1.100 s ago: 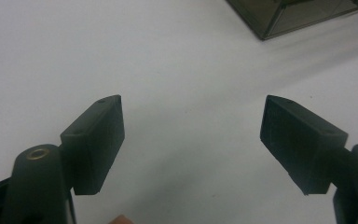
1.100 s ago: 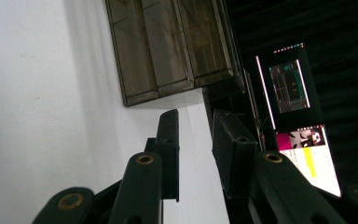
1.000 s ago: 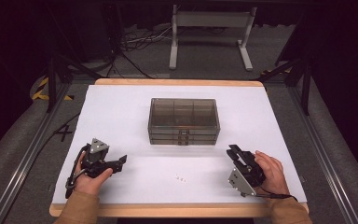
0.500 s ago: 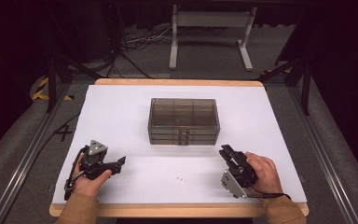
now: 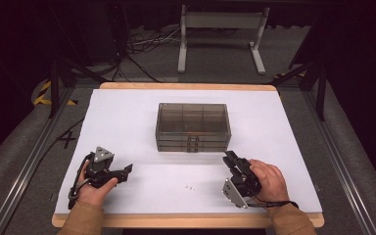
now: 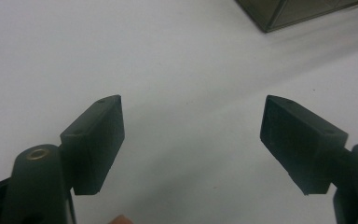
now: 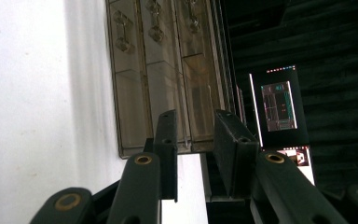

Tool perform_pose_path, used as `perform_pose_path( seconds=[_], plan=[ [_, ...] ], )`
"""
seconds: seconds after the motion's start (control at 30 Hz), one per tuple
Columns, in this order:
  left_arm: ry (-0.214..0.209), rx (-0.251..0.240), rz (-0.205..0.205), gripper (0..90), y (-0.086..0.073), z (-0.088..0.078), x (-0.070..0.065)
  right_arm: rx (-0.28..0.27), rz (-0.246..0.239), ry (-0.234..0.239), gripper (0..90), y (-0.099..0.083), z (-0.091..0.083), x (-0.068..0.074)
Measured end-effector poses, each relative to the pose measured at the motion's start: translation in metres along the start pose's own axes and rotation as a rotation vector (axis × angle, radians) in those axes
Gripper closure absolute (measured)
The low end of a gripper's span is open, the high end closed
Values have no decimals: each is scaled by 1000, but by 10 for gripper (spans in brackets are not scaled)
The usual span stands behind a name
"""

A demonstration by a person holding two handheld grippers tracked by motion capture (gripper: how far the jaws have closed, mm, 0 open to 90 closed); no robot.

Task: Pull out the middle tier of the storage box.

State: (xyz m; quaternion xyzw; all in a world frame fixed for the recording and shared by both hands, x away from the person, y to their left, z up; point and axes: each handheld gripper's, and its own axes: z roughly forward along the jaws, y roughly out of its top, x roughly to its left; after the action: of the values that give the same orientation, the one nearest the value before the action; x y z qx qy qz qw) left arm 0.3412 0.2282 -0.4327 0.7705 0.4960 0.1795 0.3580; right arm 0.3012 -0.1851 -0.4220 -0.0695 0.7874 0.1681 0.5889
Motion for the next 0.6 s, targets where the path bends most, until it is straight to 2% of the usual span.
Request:
perform_pose_path(
  seconds=[0.6],
  plan=[
    [-4, 7, 6, 224, 1, 1, -1, -28, -43, -2, 709, 24, 16, 7]
  ],
)
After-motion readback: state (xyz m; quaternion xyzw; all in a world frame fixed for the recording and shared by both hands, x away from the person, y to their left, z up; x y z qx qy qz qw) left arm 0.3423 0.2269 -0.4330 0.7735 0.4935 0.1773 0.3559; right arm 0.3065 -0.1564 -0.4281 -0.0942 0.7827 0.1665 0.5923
